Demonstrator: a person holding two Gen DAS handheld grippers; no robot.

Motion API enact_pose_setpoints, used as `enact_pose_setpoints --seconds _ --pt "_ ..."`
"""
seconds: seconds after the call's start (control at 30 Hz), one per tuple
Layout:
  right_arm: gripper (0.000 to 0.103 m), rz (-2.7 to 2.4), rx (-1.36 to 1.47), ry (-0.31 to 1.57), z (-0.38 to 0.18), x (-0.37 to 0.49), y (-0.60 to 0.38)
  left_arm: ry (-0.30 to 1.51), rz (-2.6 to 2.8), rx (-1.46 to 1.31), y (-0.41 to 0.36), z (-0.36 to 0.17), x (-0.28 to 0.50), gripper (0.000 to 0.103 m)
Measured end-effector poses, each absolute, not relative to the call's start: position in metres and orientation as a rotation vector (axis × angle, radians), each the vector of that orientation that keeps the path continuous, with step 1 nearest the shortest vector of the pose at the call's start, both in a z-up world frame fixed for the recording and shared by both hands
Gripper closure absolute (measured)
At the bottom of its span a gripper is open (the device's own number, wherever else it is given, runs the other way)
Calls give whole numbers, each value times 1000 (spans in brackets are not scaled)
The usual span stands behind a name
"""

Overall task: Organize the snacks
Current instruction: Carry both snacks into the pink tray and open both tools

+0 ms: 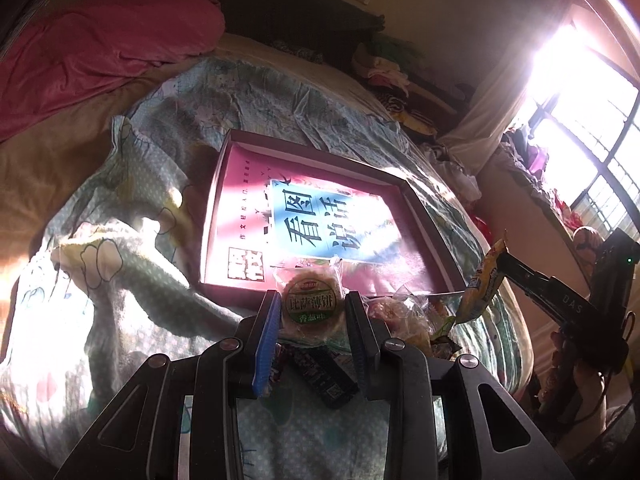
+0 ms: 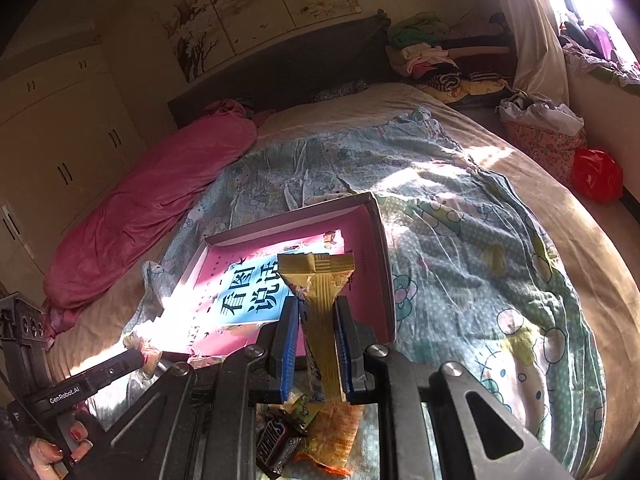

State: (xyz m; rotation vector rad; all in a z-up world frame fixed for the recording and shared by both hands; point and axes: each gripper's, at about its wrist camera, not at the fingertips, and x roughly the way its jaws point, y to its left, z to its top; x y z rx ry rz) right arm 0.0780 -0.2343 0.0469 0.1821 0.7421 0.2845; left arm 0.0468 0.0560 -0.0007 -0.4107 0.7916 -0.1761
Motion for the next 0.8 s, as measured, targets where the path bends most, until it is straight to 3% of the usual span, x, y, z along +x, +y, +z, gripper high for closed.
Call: enact_pose_setpoints --seconds 0.8 --pt "85 266 85 837 6 131 -206 817 -126 -337 56 -28 108 69"
